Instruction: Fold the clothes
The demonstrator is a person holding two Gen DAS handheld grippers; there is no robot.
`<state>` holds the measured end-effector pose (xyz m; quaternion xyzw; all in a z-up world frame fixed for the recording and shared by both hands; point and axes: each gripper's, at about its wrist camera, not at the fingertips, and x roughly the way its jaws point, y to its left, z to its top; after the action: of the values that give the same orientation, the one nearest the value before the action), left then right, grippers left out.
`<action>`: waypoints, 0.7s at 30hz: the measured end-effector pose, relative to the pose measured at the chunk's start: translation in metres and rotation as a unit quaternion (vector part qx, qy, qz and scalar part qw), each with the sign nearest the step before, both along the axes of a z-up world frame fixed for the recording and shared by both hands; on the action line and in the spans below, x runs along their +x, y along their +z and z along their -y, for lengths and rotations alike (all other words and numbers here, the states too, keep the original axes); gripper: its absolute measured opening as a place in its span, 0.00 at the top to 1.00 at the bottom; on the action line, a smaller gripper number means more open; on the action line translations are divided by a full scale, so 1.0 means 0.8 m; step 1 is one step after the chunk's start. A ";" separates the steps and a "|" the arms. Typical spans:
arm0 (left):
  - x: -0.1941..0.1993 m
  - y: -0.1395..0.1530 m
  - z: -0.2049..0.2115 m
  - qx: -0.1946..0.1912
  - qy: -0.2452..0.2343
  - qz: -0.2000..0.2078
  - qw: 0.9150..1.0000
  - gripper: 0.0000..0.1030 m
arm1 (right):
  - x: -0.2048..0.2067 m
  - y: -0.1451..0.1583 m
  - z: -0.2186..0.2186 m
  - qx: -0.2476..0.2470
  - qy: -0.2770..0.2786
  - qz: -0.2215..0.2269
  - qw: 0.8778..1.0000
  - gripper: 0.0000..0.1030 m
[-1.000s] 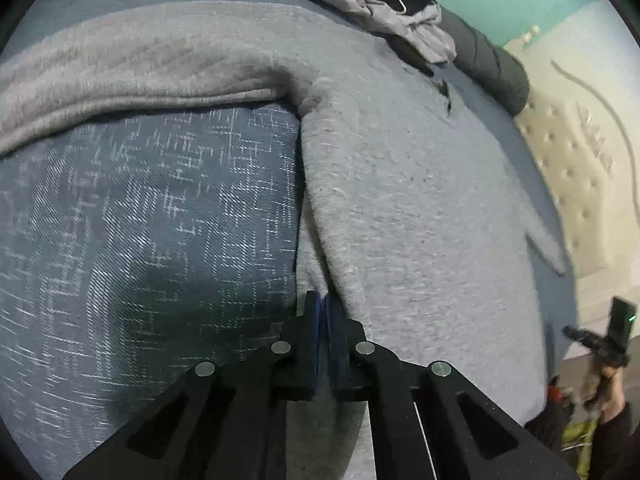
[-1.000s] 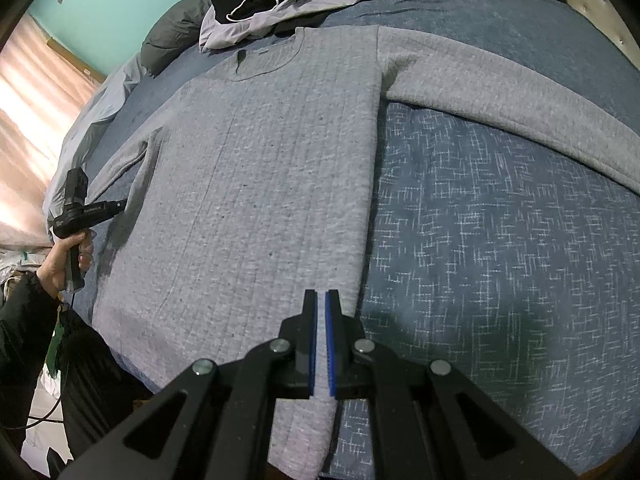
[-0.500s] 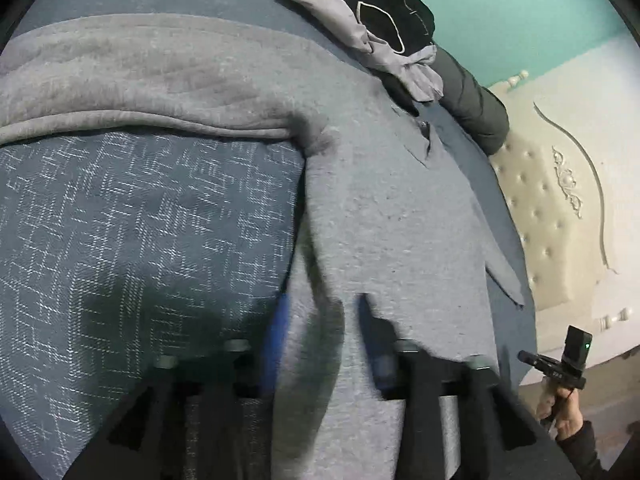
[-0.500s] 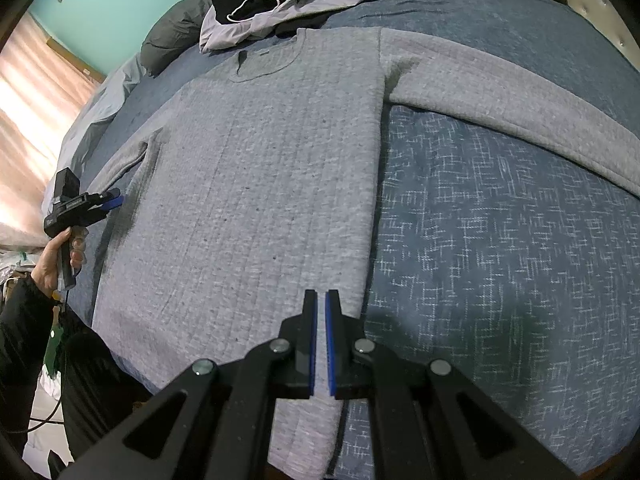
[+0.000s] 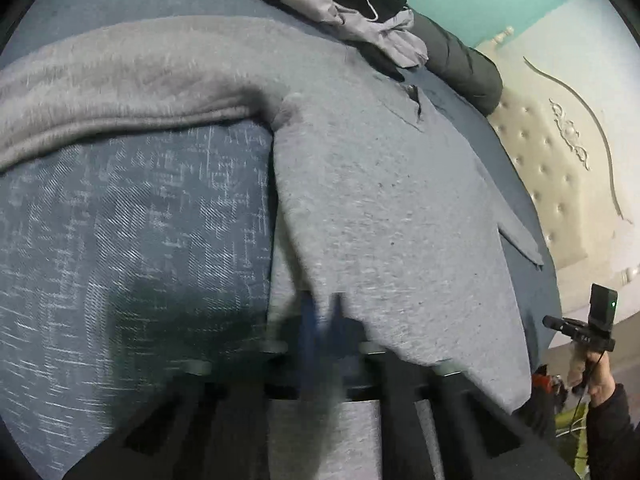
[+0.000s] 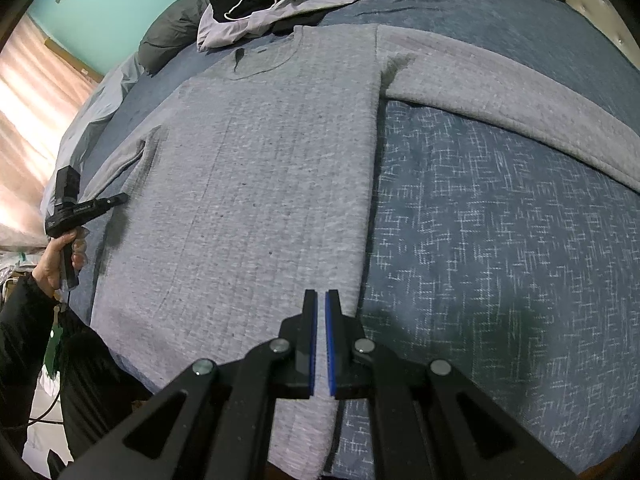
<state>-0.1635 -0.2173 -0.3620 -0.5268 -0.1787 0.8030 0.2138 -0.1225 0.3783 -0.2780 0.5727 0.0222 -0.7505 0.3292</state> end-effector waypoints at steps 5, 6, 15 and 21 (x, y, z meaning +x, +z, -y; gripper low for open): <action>-0.011 -0.006 0.041 0.002 0.040 0.016 0.999 0.97 | -0.001 -0.006 0.000 -0.001 0.000 0.007 1.000 0.97; -0.011 -0.011 0.046 0.003 0.046 0.023 0.999 0.97 | -0.001 -0.008 0.001 -0.001 0.000 0.008 1.000 0.97; 0.003 -0.019 0.045 -0.013 0.049 0.045 0.998 0.67 | 0.000 -0.014 0.002 0.005 0.003 0.028 1.000 0.97; 0.029 -0.011 0.039 -0.023 0.009 0.044 0.999 0.60 | 0.003 -0.016 -0.002 -0.003 -0.010 0.038 0.999 0.97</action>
<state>-0.1399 -0.2481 -0.3711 -0.5649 -0.1740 0.7849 0.1857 -0.1201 0.3802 -0.2911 0.6001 0.0018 -0.7316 0.3234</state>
